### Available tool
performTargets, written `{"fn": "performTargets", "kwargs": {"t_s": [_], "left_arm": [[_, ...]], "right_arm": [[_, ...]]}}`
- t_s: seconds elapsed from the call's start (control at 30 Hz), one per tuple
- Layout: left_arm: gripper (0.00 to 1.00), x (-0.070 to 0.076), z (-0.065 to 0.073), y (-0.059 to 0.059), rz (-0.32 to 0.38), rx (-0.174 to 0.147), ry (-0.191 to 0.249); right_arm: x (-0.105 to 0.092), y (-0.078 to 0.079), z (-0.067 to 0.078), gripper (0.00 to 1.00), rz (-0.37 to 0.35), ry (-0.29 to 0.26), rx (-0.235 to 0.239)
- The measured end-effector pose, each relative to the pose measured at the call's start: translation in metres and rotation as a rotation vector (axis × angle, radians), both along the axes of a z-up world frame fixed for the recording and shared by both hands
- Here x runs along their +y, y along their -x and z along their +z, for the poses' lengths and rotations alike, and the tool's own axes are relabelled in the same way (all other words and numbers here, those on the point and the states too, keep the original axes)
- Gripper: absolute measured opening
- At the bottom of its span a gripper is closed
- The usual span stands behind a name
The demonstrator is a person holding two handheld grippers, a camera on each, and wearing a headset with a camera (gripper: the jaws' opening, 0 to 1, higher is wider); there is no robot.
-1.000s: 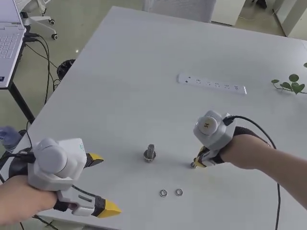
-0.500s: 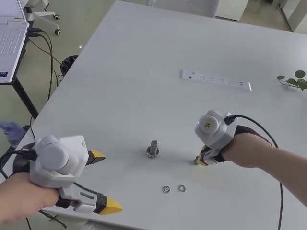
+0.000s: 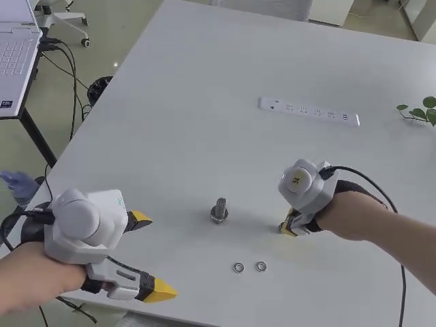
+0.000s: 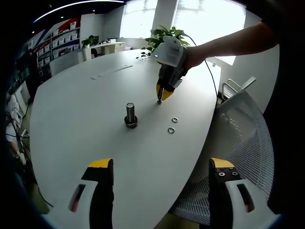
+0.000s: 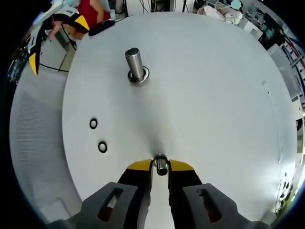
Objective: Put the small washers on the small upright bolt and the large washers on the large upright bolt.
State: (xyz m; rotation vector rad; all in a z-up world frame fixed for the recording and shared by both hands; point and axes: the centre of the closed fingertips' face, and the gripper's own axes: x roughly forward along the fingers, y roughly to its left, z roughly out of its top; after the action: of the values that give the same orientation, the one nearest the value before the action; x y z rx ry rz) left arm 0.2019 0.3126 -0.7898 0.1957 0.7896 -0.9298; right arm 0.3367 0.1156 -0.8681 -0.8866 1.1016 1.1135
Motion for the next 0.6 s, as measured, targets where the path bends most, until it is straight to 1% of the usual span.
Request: {"fn": "performTargets", "kwargs": {"t_s": [0.37,0.6], "left_arm": [[0.81,0.0047,-0.0015,0.001,0.001,0.007,-0.004],[0.81,0.0038,-0.0013,-0.0002,-0.001,0.009,-0.002]], "right_arm": [[-0.0011,0.001,-0.0048,0.13,0.004,0.01,0.003],[-0.0013,-0.0001,-0.0068,0.13,0.008,0.013,0.002]]}}
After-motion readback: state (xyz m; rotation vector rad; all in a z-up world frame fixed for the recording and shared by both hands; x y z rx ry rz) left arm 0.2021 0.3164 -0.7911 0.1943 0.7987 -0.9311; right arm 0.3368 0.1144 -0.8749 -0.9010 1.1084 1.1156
